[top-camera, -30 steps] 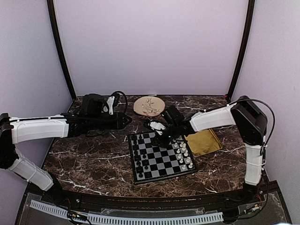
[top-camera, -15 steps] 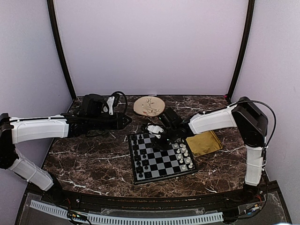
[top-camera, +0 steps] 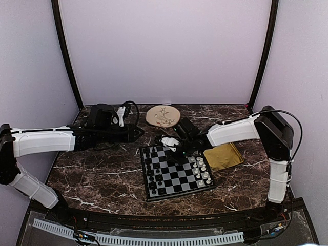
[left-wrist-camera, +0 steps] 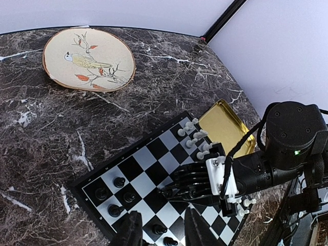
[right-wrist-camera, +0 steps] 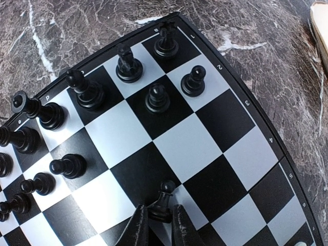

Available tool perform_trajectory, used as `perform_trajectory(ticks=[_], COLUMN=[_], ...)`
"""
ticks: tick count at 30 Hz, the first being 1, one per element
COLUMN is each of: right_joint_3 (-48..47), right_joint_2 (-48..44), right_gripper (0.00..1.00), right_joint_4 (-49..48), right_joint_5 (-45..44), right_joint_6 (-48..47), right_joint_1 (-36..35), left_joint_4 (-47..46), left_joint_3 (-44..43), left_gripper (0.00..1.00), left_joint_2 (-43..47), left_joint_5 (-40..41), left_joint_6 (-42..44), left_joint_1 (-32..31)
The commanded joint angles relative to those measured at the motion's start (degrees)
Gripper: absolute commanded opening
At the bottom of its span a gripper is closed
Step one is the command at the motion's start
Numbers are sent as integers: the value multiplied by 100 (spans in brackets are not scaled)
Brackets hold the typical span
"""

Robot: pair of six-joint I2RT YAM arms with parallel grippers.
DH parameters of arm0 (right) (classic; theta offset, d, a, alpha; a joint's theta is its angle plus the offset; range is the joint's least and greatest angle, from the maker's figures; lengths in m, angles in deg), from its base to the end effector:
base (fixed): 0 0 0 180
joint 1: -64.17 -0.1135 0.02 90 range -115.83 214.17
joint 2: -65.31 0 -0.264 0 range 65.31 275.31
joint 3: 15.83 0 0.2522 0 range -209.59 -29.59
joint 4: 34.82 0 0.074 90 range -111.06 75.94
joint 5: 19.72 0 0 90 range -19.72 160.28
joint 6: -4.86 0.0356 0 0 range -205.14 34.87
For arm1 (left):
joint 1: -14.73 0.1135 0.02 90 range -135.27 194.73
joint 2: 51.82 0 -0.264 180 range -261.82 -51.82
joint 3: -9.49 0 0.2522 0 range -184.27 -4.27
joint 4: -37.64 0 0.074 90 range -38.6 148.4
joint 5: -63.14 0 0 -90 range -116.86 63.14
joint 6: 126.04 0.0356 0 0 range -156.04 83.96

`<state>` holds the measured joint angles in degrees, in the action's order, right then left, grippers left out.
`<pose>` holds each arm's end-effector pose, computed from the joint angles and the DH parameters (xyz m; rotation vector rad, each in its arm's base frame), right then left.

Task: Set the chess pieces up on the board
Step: Pick up the pawn from the chessboard, then pass from the right arm to the left

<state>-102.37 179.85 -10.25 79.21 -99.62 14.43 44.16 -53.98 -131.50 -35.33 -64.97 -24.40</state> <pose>0.2664 0.3231 0.1486 -1.4007 2.1062 0.4476 0.2415 -0.2032 0.2606 0.2867 2.0606 -0.9012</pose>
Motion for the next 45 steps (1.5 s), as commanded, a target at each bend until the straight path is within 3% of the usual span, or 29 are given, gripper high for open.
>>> perform_trajectory(ticks=[1,6,13,23,45], right_joint_3=[172,558,888,499,376], right_joint_2=[-53,-912,-1937,-1914,-1751], right_gripper=[15,13,13,13,14], right_joint_4=[380,21,-104,83,-124], right_joint_5=[-183,322,1280,1793,1700], right_joint_6=[-43,-193,-393,-230,98], right_joint_1=[-15,130,253,311,331], left_joint_4=[-39,-206,-1538,-3381,-4118], left_joint_3=[80,131,296,205,32], left_gripper=[30,30,29,33,27], left_joint_2=[156,5,-641,-1513,-2200], left_joint_5=[-25,-222,-1336,-2423,-2878], left_joint_6=[61,-168,-1124,-2339,-3036], left_joint_1=[28,38,37,-20,-246])
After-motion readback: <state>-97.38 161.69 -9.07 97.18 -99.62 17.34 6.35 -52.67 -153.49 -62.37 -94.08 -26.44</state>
